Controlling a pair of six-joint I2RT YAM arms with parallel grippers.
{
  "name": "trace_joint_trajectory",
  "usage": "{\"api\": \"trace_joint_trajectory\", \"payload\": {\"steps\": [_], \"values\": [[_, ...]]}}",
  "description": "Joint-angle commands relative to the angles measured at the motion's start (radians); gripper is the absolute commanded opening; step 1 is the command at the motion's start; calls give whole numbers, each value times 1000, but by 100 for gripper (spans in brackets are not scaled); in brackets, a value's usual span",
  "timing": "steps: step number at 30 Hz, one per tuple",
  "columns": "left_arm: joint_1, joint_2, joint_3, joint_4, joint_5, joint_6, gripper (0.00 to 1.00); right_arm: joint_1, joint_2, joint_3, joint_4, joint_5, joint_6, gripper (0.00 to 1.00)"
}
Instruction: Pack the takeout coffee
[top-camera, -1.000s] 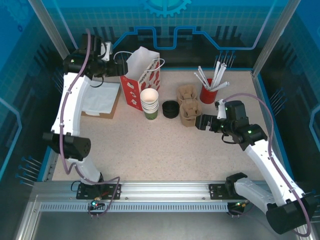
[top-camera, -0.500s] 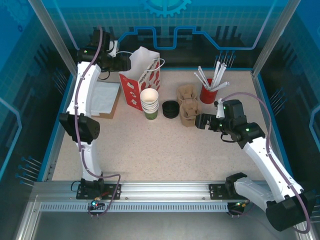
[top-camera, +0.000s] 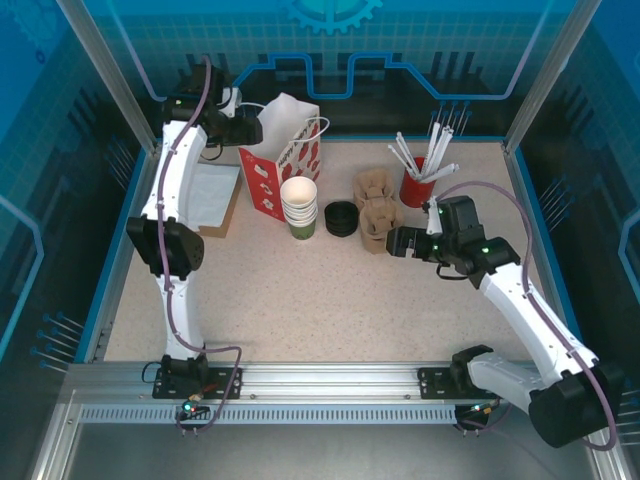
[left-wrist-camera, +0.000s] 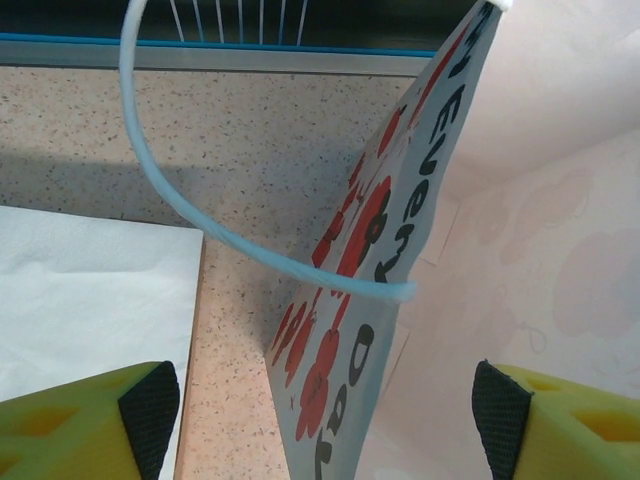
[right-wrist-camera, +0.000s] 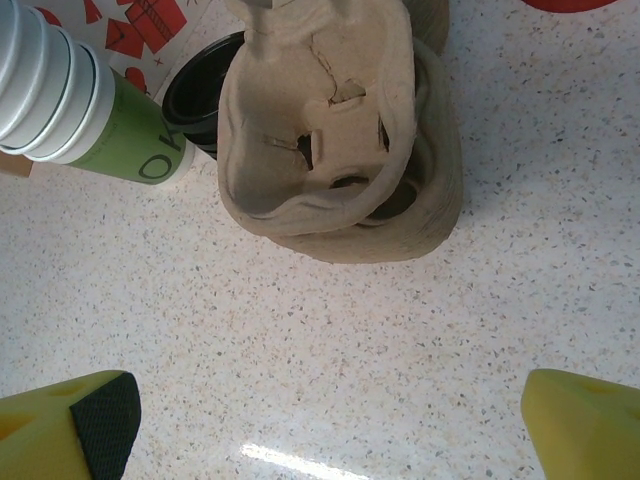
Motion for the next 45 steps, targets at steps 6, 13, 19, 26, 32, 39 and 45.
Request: {"api": "trace_joint_trajectory", "payload": {"steps": [6, 13, 19, 26, 32, 39, 45], "values": [[4, -85, -25, -28, 65, 9, 81, 44, 74, 85, 46, -26, 13, 100], [10, -80, -27, -18, 65, -13, 81, 123, 213, 174, 199, -139, 191, 100], [10, -96, -29, -13, 78, -19, 82, 223, 446, 389, 233, -151, 320, 97], [11, -121, -49, -14, 72, -14, 82, 258, 678, 608, 204, -143, 372, 79], [11, -140, -77, 5, 82, -12, 82, 270, 812, 751, 138, -150, 369, 73], [13, -74, -47, 19, 71, -13, 74, 287, 854, 781, 122, -141, 362, 72], [14, -8, 8, 25, 50, -21, 59, 298, 897, 839, 75, -135, 345, 72]]}}
